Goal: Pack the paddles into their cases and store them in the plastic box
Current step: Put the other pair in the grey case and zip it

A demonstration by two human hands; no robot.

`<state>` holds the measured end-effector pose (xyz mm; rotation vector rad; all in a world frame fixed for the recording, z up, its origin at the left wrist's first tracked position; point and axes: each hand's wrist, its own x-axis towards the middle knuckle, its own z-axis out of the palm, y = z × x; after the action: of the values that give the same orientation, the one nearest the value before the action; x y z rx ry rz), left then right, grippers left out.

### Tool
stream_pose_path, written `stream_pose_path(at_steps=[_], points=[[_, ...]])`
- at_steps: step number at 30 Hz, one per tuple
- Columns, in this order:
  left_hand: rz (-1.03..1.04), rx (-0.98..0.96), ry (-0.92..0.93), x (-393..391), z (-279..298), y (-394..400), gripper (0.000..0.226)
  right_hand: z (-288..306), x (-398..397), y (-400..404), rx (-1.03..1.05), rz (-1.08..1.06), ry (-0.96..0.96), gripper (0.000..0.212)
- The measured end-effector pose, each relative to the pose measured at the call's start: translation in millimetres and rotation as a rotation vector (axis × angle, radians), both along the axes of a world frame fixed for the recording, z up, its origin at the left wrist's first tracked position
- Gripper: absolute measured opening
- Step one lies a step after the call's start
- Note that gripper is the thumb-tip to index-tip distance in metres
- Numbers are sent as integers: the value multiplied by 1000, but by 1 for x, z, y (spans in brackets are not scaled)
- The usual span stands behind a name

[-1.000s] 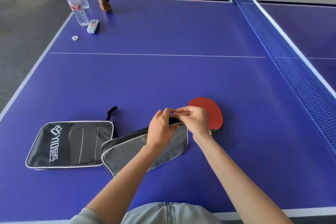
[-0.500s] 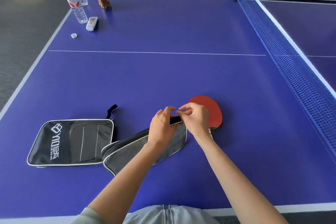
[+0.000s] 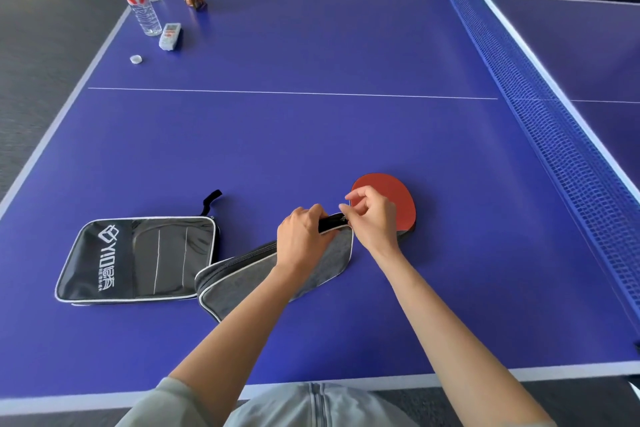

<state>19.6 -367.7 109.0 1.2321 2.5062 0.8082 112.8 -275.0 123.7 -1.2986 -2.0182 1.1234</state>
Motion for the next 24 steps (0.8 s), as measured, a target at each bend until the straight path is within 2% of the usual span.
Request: stream_pose_path(at_steps=[4, 6, 9, 12, 18, 22, 24], points=[[35, 39, -69, 5, 1, -2, 26, -2, 5, -8, 73, 73, 81, 9], [-2, 37, -64, 7, 2, -3, 27, -7, 11, -3, -3, 76, 85, 11], [-81, 53, 37, 7, 3, -9, 25, -12, 22, 5, -202, -10, 115, 14], [-97, 130, 82, 2, 4, -17, 21, -15, 27, 5, -257, -54, 176, 18], [-106, 228, -48, 6, -2, -19, 17, -8, 16, -8, -160, -35, 179, 13], [-59, 243, -129, 7, -3, -14, 12, -1, 2, -25, -16, 135, 143, 12], [-58, 280, -174, 3, -2, -13, 14, -2, 0, -27, 25, 136, 135, 12]])
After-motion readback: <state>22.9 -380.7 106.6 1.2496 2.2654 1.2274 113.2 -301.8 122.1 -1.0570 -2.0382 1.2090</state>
